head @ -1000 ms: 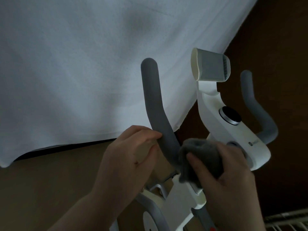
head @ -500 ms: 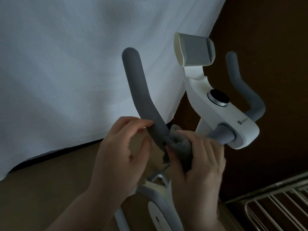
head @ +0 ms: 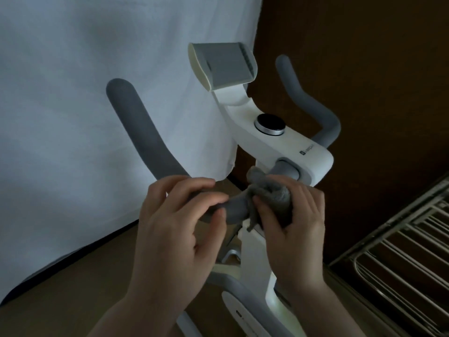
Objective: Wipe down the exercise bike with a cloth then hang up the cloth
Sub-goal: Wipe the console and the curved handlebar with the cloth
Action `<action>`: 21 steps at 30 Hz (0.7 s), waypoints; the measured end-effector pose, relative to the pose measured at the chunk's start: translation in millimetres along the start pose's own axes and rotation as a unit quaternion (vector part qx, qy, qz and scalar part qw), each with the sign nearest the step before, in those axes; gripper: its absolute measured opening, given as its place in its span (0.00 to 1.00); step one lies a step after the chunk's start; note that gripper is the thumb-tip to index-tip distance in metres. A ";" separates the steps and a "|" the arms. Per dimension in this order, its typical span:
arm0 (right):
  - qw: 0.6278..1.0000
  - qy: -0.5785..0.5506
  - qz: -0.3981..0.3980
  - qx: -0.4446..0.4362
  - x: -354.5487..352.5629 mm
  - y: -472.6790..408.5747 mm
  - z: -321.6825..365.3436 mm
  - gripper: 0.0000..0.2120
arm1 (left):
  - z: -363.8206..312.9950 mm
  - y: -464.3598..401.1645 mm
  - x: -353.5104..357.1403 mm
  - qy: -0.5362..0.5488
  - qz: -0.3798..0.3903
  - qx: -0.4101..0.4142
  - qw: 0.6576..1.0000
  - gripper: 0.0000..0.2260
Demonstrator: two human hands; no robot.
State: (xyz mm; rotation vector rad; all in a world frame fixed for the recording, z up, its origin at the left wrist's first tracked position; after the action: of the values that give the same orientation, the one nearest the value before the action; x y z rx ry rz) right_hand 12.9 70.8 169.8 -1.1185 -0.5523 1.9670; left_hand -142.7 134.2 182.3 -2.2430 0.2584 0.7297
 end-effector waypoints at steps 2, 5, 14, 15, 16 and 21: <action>1.000 -0.016 -0.006 0.024 2.6 0.0 3.7 0.14 | -5.8 -2.6 6.2 -0.006 0.016 0.002 1.000 0.10; 0.997 -0.028 0.064 -0.034 0.5 -5.5 0.5 0.15 | -12.4 -5.8 15.0 -0.023 0.032 -0.009 0.999 0.07; 0.991 -0.012 0.123 -0.053 -3.2 -29.0 -24.5 0.18 | -33.1 -23.4 33.5 -0.039 0.010 -0.044 0.998 0.07; 0.988 -0.020 0.142 -0.059 -5.4 -33.4 -29.8 0.19 | -34.5 -25.2 34.9 -0.040 0.003 -0.050 0.998 0.07; 0.986 -0.027 0.152 -0.060 -8.1 -39.7 -36.3 0.19 | -35.6 -27.1 36.1 -0.042 -0.004 -0.056 0.998 0.07; 0.993 -0.034 0.094 -0.058 -10.8 -51.3 -39.5 0.17 | -39.0 -33.5 44.5 -0.055 -0.025 -0.074 0.995 0.08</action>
State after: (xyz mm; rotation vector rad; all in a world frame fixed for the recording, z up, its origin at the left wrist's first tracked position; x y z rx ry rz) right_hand 71.6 92.1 190.2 -1.2150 -0.6238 2.1646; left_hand -76.7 131.4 198.4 -2.3295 0.0985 0.8664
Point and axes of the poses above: each hand's wrist, its own y-axis away from the middle knuckle, its own x-axis out of the palm, z = x × y, the point moved 3 cm from there along -y, towards the middle knuckle, and after that the axes turned 1 degree about -x, right-handed, at the moved point
